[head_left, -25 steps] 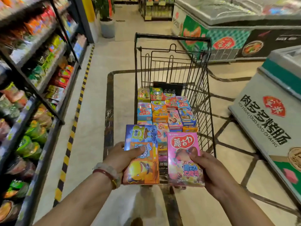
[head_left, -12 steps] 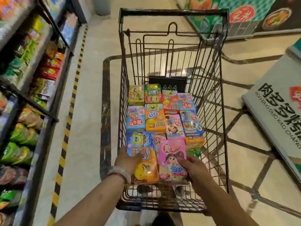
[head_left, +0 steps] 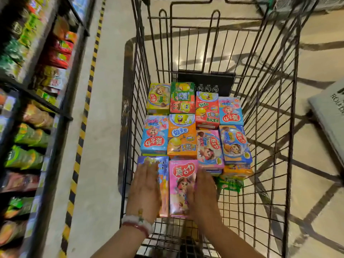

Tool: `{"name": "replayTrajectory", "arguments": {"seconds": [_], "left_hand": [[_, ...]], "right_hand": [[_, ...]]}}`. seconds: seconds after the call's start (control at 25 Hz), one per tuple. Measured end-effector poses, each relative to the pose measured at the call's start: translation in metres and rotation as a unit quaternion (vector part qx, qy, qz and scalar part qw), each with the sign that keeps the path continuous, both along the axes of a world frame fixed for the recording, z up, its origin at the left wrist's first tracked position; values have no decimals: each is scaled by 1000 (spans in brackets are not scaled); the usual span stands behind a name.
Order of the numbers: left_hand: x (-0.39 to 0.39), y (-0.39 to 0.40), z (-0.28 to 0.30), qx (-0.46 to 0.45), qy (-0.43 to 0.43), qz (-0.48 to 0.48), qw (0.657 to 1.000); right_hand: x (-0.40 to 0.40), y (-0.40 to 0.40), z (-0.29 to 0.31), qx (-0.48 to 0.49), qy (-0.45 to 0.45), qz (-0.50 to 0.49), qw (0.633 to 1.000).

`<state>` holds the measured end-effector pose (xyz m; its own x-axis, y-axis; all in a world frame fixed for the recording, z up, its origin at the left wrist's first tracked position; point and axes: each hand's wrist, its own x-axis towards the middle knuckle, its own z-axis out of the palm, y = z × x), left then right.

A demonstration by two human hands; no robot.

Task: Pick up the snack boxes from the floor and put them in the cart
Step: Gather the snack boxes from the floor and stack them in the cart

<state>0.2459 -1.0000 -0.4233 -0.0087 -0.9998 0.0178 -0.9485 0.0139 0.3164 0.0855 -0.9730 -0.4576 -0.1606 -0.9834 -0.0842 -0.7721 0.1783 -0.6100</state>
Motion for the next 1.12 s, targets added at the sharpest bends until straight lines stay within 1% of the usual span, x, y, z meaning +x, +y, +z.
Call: {"name": "replayTrajectory", "arguments": {"seconds": [0.04, 0.08, 0.16, 0.2, 0.32, 0.4, 0.48, 0.56, 0.68, 0.76, 0.84, 0.92, 1.0, 1.08, 1.12], "left_hand": [[0, 0, -3, 10, -35, -38, 999], [0, -3, -4, 20, -55, -60, 997], [2, -14, 0, 90, -78, -80, 990], [2, -19, 2, 123, -84, -77, 986], [2, -26, 8, 138, -88, -66, 984], [1, -27, 18, 174, -83, -59, 979], [5, -28, 18, 177, -110, -55, 976], [8, -32, 17, 173, -118, -68, 975], [8, -37, 26, 198, -94, -86, 972], [10, -35, 44, 181, -66, -113, 975], [22, -29, 76, 139, -24, -141, 980], [52, -15, 115, 73, 0, -164, 984], [90, 5, 163, 2, -7, -163, 987], [132, 31, 216, -13, -23, -132, 991], [154, 49, 246, -25, -37, -113, 993]], "right_hand": [[4, -2, -7, -39, 58, 53, 996], [8, -6, -5, -61, 91, 103, 989], [17, -18, -1, -75, 133, 176, 973], [19, -24, -1, -77, 153, 190, 967], [21, -31, -4, -39, 172, 201, 963], [21, -28, -6, -43, 177, 207, 961], [22, -28, -5, -37, 183, 214, 959], [24, -31, 2, 0, 186, 225, 956], [24, -43, 31, 77, 202, 248, 944], [19, -51, 47, 118, 217, 258, 934], [19, -50, 73, 69, 207, 289, 932], [26, -45, 109, 39, 194, 311, 930], [39, -41, 154, -1, 195, 336, 922], [63, -32, 212, -74, 213, 369, 902], [77, -24, 244, -117, 204, 376, 897]]}}
